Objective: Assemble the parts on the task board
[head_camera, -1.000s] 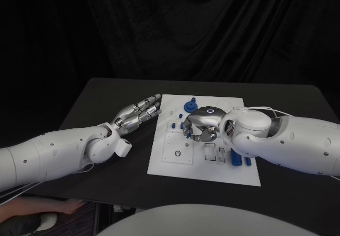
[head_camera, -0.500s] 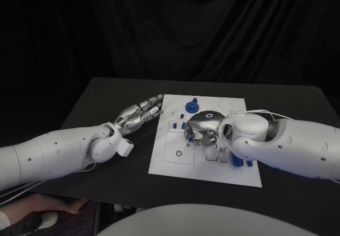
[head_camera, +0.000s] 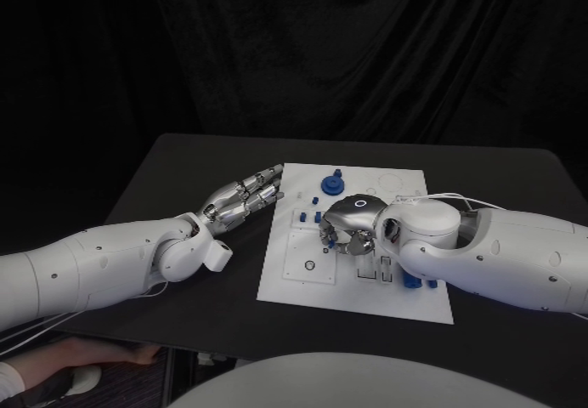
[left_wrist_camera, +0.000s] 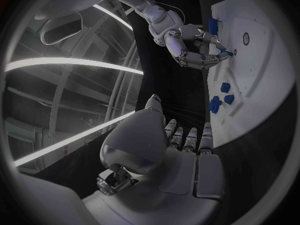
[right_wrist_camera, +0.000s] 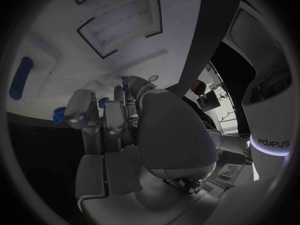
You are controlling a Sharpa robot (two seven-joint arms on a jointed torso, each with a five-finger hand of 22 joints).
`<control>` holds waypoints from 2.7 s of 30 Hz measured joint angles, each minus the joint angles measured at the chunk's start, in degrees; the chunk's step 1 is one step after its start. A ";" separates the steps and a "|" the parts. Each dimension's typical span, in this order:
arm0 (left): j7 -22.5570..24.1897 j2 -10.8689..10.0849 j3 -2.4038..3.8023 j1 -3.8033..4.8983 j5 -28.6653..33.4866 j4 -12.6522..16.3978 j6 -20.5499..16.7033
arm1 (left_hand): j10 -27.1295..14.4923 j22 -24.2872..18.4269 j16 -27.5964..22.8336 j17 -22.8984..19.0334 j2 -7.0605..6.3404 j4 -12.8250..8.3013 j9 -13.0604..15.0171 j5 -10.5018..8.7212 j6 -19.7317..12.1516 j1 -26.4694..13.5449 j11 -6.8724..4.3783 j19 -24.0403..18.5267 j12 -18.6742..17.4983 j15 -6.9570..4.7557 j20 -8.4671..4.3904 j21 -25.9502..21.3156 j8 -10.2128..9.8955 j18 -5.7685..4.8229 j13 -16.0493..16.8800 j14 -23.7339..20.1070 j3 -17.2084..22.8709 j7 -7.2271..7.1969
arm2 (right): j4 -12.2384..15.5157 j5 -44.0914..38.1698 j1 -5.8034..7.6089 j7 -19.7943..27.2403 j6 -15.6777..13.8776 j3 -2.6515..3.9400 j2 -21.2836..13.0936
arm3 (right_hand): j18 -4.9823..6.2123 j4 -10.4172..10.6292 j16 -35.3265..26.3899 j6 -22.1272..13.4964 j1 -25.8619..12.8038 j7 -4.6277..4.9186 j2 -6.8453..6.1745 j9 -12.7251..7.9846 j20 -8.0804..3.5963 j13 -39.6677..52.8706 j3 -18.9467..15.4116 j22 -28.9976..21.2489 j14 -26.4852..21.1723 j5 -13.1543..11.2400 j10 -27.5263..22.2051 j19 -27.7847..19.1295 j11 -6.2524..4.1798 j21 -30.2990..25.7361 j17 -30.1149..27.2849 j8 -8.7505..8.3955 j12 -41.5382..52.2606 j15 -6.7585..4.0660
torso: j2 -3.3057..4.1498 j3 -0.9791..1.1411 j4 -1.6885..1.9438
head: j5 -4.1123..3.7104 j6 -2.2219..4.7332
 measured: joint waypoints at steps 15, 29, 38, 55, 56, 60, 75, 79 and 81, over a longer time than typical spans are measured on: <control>0.00 -0.08 0.00 -0.08 0.00 -0.10 0.13 | 0.00 -0.05 0.00 -0.04 0.00 0.00 0.00 0.00 0.00 0.00 0.00 -0.21 0.00 0.00 0.21 0.00 0.00 0.00 -0.03 0.00 0.00 0.00 | 0.73 -0.40 -0.44 0.06 -0.34 -0.02 -0.12 | 0.00 0.00 0.00 -0.02 -0.24 0.00 0.24 -0.01 0.00 0.01 0.00 0.00 0.00 -0.02 0.00 0.00 0.00 0.00 0.06 -0.28 0.00 0.00 | 0.03 0.00 -0.04 | 0.35 0.00; 0.00 0.27 0.00 -0.14 0.00 -0.59 0.36 | 0.00 -0.13 0.00 -0.02 0.00 0.00 0.00 0.00 0.00 0.00 0.00 -0.21 0.00 0.00 0.20 0.00 0.00 0.00 -0.02 0.00 0.00 0.00 | 1.03 -0.48 -0.50 0.10 -0.46 -0.05 -0.12 | 0.00 0.00 0.00 -0.11 -0.24 0.08 0.24 0.00 0.00 -0.03 0.00 0.00 0.00 -0.02 0.20 0.00 0.21 0.00 0.06 -0.35 0.00 0.00 | -0.04 -0.03 0.01 | 0.43 0.00; 0.00 0.45 0.00 -0.34 0.01 -0.99 0.50 | 0.00 -0.14 0.00 0.00 0.00 0.00 0.00 0.00 -0.21 0.00 0.00 -0.21 0.00 0.00 0.20 0.00 0.00 0.00 -0.02 0.00 0.00 0.21 | 1.08 -0.51 -0.50 0.16 -0.84 -0.05 -0.14 | 0.00 0.00 0.00 -0.20 -0.46 0.00 0.01 0.13 0.00 -0.14 0.00 0.04 0.00 -0.02 0.20 0.00 0.21 0.00 -0.09 -0.50 -0.23 0.00 | -0.08 -0.06 0.03 | 0.74 0.00; 0.01 0.58 0.00 -0.72 0.01 -1.34 0.77 | 0.00 -0.26 0.00 0.01 0.22 -0.01 0.00 0.00 -0.21 0.22 0.00 -0.21 0.00 0.00 0.20 0.00 0.00 0.01 -0.01 0.00 0.00 0.21 | 1.12 -0.53 -0.53 0.29 -1.57 -0.05 -0.05 | 0.00 -0.56 -0.22 -0.42 -0.69 0.20 -0.22 0.65 0.00 -1.95 0.56 0.04 0.00 0.17 2.58 0.00 0.09 0.00 -0.35 -0.61 -2.89 0.01 | -0.07 -0.08 0.05 | 0.93 0.00; 0.01 0.60 0.00 -0.73 0.01 -1.36 0.78 | 0.00 -0.26 0.00 0.00 0.22 0.00 0.00 0.00 -0.21 0.22 0.00 -0.21 0.00 0.00 0.20 0.00 0.00 0.00 -0.01 0.00 0.00 0.21 | 1.11 -0.53 -0.54 0.29 -1.59 -0.05 -0.04 | 0.00 -0.56 -0.22 -0.42 -0.69 0.20 -0.21 0.64 0.00 -2.03 0.56 0.04 0.00 0.17 2.84 0.00 -0.06 0.00 -0.39 -0.62 -2.98 0.00 | -0.07 -0.08 0.04 | 0.96 0.00; 0.01 0.65 0.00 -0.77 0.02 -1.42 0.83 | 0.00 -0.26 0.00 -0.02 0.22 0.00 0.00 0.03 -0.21 0.22 0.00 -0.21 0.00 0.00 0.20 0.00 0.00 0.00 -0.01 0.00 0.00 0.21 | 1.06 -0.53 -0.62 0.34 -1.73 -0.05 -0.03 | 0.00 -0.72 -0.22 -0.42 -0.78 0.20 -0.13 0.72 0.00 -2.60 0.72 0.03 0.00 0.17 3.88 0.00 -0.06 0.00 -0.41 -0.62 -4.04 0.00 | -0.07 -0.08 0.02 | 1.04 0.00; 0.01 0.76 0.00 -0.89 0.02 -1.69 0.96 | 0.00 -0.25 0.00 -0.03 0.22 0.00 0.00 0.22 -0.21 0.22 0.00 -0.21 0.00 0.00 0.20 0.00 0.00 0.00 -0.06 0.00 0.00 0.21 | 0.33 -0.54 -1.27 0.65 -2.75 -0.05 0.19 | 0.00 -0.88 -0.22 -0.61 -0.99 0.20 0.08 1.81 0.00 -3.54 0.88 0.03 -0.21 0.16 5.45 0.00 -0.30 0.00 -0.64 -0.39 -5.49 -0.21 | -0.09 -0.07 0.03 | 1.14 0.00; 0.01 0.80 0.00 -0.91 0.02 -1.77 0.99 | 0.00 -0.25 0.00 -0.03 0.22 -0.17 0.00 0.22 -0.21 0.22 0.00 -0.20 0.00 0.00 0.20 0.00 0.00 0.00 -0.06 0.00 0.16 0.21 | 0.15 -0.54 -1.50 0.81 -3.20 -0.03 0.34 | 0.00 -1.05 -0.22 -0.62 -0.99 0.20 0.08 1.82 0.00 -3.64 1.05 0.03 -0.21 0.16 5.45 0.00 -0.30 0.00 -0.64 -0.39 -5.93 -0.20 | -0.08 -0.04 0.01 | 1.19 0.00; 0.01 0.82 0.00 -0.92 0.02 -1.80 1.02 | 0.00 -0.25 0.00 -0.03 0.22 -0.17 0.00 0.22 -0.21 0.22 0.00 -0.21 0.00 0.00 0.20 0.00 0.00 0.00 -0.05 0.00 0.16 0.21 | 0.07 -0.54 -1.59 0.93 -3.41 -0.02 0.36 | 0.00 -1.05 -0.21 -0.62 -0.99 0.20 0.08 1.83 0.00 -3.64 1.05 0.02 -0.21 0.16 5.45 0.00 -0.30 0.00 -0.64 -0.39 -5.93 -0.20 | -0.08 -0.04 0.01 | 1.19 0.00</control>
